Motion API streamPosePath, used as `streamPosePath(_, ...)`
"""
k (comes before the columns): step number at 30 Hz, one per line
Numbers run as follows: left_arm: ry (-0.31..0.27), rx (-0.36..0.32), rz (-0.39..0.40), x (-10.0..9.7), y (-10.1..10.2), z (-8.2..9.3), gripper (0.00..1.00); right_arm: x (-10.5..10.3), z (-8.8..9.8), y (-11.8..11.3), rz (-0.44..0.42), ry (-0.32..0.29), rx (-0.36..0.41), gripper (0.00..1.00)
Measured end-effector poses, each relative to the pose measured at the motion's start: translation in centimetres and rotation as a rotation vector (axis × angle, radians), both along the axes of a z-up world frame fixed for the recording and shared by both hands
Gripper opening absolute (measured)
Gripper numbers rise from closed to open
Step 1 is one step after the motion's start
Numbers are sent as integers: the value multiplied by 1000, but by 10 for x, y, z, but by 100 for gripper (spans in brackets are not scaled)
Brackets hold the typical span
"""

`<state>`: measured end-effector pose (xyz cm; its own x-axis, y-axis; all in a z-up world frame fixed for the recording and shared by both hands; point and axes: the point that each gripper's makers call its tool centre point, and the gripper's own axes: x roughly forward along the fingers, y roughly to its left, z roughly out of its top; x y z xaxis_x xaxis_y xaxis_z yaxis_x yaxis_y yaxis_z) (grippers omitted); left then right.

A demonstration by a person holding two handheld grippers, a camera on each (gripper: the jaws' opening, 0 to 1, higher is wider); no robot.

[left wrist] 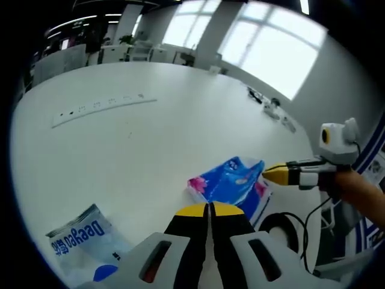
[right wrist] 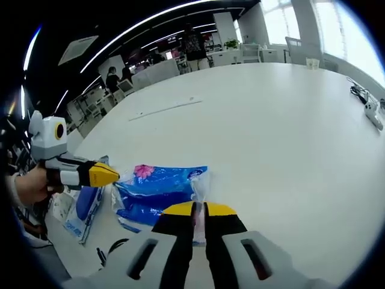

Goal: Arrange the tabletop items into an orderly group along one side of the table until the central work area is clear of visible clutter.

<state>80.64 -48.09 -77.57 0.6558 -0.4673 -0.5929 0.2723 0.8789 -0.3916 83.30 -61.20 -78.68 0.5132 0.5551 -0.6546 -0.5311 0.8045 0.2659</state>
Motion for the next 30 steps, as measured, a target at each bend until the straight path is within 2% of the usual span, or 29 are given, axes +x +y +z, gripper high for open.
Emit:
streamPosePath(4, -15, 3, 1, 1, 1, 2, 3, -2, -1, 0, 10, -8, -8, 9)
streamPosePath(5, -16, 4, 1, 1, 1, 2, 7, -2, -1, 0, 12, -8, -7, 11)
streamPosePath(9, -49, 46, -3, 3, 2, 3, 34, -6, 2, 4, 22, -10, 9, 28)
streamPosePath(12, -55, 50, -11, 2, 1, 5, 42, -9, 3, 7, 44, -28, 8, 37)
streamPosePath(15, -57, 49, -23, 0, 0, 6, 48, -11, 1, 8, 42, -24, 14, 45)
streamPosePath(19, -62, 47, -33, -2, 0, 8, 52, -14, 2, 7, 29, -25, 21, 49)
streamPosePath(22, -65, 46, -31, -3, 0, 10, 58, -15, 3, 6, 22, -25, 26, 58)
streamPosePath(30, -69, 31, -39, -4, 1, 16, 63, -23, 4, 5, 15, -38, 20, 72)
